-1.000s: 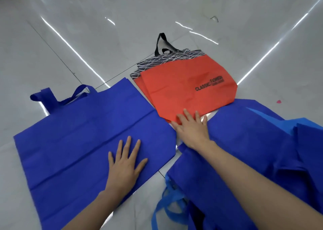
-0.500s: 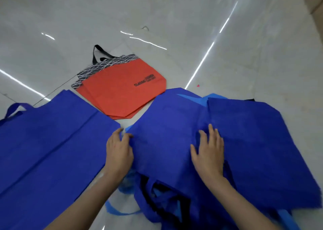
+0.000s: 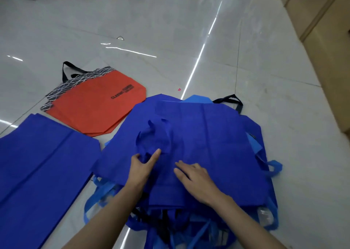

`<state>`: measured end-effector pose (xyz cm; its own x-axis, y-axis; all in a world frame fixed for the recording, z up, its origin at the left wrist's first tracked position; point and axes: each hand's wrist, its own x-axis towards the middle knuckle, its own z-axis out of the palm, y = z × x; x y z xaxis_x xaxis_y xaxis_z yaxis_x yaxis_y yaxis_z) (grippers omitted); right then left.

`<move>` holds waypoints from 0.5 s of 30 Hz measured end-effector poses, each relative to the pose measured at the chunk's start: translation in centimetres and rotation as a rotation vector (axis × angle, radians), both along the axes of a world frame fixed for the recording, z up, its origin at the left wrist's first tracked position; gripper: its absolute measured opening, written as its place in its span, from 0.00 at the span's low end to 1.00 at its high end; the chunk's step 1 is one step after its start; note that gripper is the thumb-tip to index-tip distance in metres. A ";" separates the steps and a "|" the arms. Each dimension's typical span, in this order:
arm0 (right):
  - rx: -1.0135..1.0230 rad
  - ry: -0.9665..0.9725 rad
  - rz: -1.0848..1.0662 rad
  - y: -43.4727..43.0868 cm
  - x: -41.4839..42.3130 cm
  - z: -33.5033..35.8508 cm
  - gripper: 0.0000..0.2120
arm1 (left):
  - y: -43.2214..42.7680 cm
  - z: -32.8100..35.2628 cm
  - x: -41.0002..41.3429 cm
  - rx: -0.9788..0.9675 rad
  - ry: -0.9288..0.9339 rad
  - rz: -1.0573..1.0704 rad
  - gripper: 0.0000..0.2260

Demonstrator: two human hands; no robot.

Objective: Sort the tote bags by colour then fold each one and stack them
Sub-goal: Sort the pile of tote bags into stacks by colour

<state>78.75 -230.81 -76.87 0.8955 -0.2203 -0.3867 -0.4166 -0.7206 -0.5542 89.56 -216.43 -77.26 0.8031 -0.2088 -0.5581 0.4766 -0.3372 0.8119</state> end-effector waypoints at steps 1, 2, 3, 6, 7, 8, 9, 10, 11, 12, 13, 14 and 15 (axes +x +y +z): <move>0.038 -0.015 0.012 0.2 0.2 0.1 0.32 | 0.2 0.0 0.2 -0.024 -0.013 0.056 0.31; 0.043 -0.025 0.010 0.1 0.2 -0.1 0.26 | 0.5 -0.2 0.4 -0.044 -0.027 0.093 0.21; 0.001 -0.014 -0.002 -0.1 0.0 -0.5 0.25 | 0.9 -0.3 0.6 -0.031 -0.027 0.099 0.13; -0.283 0.191 -0.070 -1.5 -0.8 -2.0 0.33 | 2.7 -0.3 1.0 0.065 0.028 -0.071 0.07; -0.321 0.240 -0.077 -2.0 -1.0 -2.6 0.32 | 3.3 0.1 1.1 0.114 0.089 -0.213 0.07; -0.322 0.253 -0.059 -2.4 -1.1 -3.1 0.31 | 3.9 0.9 1.0 0.187 0.174 -0.380 0.08; -0.304 0.242 -0.017 -2.8 -1.0 -3.4 0.30 | 4.5 1.5 1.2 0.282 0.242 -0.518 0.11; -0.290 0.225 0.038 -3.2 -0.9 -3.6 0.29 | 5.0 2.4 1.6 0.367 0.263 -0.569 0.15; -0.288 0.209 0.099 -3.7 -0.7 -3.7 0.27 | 5.4 3.1 2.4 0.421 0.223 -0.524 0.20; -0.294 0.191 0.167 -4.2 -0.6 -3.7 0.27 | 5.8 3.6 3.3 0.440 0.134 -0.408 0.24; -0.301 0.174 0.239 -4.8 -0.5 -3.6 0.26 | 6.2 3.6 4.5 0.472 0.004 -0.274 0.27; -0.311 0.159 0.314 -5.5 -0.3 -3.4 0.26 | 6.5 3.5 5.6 0.521 -0.143 -0.146 0.30; -0.323 0.148 0.389 -6.1 -0.1 -3.1 0.26 | 6.7 3.1 6.8 0.536 -0.237 -0.035 0.32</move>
